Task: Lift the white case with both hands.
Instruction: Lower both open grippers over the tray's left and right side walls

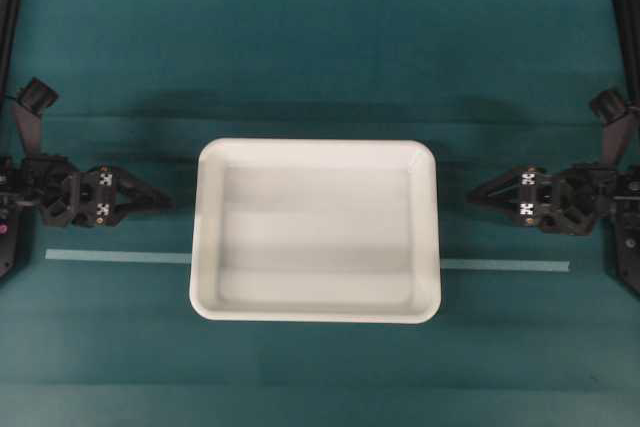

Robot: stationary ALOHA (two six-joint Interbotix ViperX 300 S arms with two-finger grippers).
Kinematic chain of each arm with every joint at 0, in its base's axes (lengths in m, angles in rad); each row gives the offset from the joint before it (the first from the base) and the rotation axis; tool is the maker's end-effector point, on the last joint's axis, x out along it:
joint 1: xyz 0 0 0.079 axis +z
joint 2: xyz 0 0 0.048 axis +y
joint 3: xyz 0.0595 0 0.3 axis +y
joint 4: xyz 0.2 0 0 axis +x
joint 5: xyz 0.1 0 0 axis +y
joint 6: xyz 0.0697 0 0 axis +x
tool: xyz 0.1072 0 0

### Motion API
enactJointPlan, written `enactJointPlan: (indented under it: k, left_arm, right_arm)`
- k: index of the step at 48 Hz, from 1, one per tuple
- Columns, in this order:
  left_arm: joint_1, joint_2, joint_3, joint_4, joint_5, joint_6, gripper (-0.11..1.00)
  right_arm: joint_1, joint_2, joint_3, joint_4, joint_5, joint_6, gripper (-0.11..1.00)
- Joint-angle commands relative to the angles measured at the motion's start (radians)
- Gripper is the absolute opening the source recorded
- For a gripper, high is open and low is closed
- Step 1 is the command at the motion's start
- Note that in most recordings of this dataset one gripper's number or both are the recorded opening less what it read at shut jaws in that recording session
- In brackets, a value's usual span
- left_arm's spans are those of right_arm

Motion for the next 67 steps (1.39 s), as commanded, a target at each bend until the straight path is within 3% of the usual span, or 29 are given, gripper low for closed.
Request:
enactJointPlan:
  k: [1,10,21,44,67]
  left_arm:
    - [-0.012,0.075,-0.021,0.003,-0.066,0.003,0.95]
    - [-0.051,0.156,-0.041,0.000,-0.109,0.003,0.95]
    - [-0.054,0.189,-0.058,0.002,-0.133,0.003,0.95]
    - [-0.074,0.357,-0.138,0.000,-0.196,0.005,0.95]
    - [-0.074,0.354,-0.129,0.000,-0.209,0.005,0.92]
  right_arm:
    - [0.018,0.077,-0.018,0.003,-0.071,0.020,0.92]
    - [0.091,0.207,-0.044,0.003,-0.192,0.098,0.92]
    - [0.120,0.299,-0.080,0.003,-0.267,0.132,0.92]
    - [0.132,0.336,-0.095,0.003,-0.270,0.135,0.92]
    - [0.135,0.344,-0.109,0.003,-0.267,0.141,0.90]
